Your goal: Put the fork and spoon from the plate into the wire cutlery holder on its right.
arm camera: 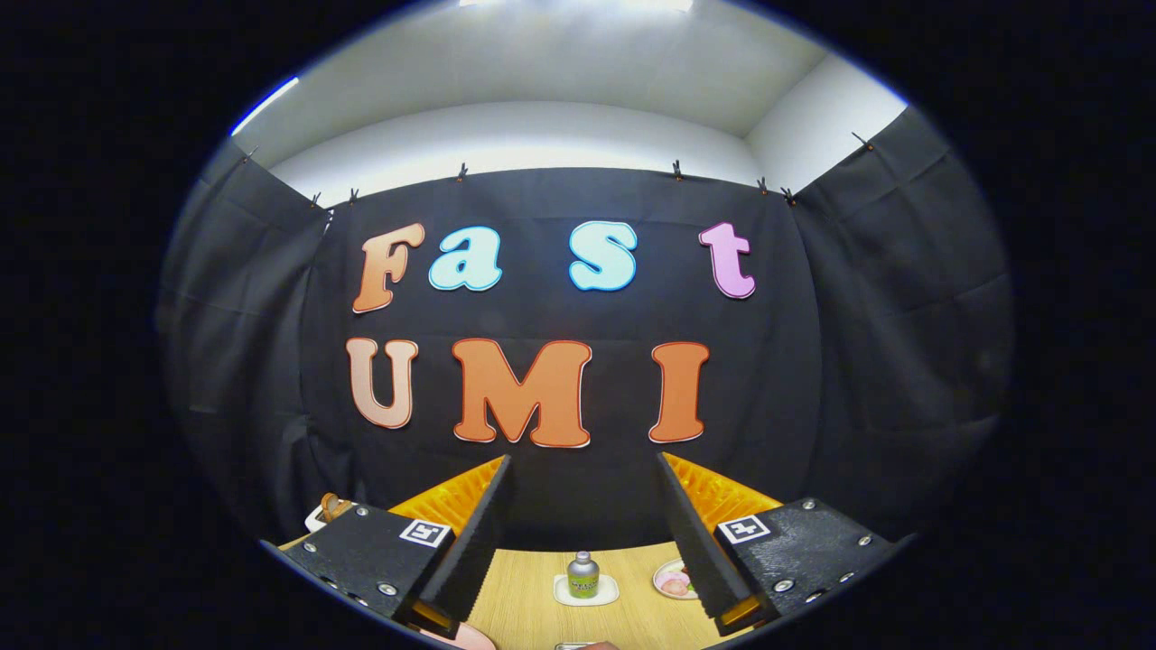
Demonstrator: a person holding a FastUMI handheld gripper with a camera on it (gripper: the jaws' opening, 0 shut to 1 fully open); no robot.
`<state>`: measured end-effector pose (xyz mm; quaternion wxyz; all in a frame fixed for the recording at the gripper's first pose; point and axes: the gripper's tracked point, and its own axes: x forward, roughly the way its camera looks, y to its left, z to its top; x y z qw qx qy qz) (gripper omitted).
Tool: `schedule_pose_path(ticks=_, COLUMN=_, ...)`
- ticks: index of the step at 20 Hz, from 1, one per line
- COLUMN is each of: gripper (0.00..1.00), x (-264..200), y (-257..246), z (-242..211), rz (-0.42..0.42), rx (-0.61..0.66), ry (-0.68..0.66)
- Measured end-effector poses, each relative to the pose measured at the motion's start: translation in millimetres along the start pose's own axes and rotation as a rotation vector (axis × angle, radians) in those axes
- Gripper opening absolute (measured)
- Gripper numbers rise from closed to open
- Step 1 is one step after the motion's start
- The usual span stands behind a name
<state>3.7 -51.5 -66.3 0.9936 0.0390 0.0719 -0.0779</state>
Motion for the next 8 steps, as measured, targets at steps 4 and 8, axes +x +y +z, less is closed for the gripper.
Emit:
schedule_pose_path(ticks=4, gripper=0.93, x=-3.6, y=19.9, z=12.8, rz=0.068, rx=-0.004, ry=-0.071)
schedule_pose_path(ticks=8, gripper=0.93, x=-4.6, y=30.9, z=16.7, rz=0.093, rx=-0.035, ry=-0.095)
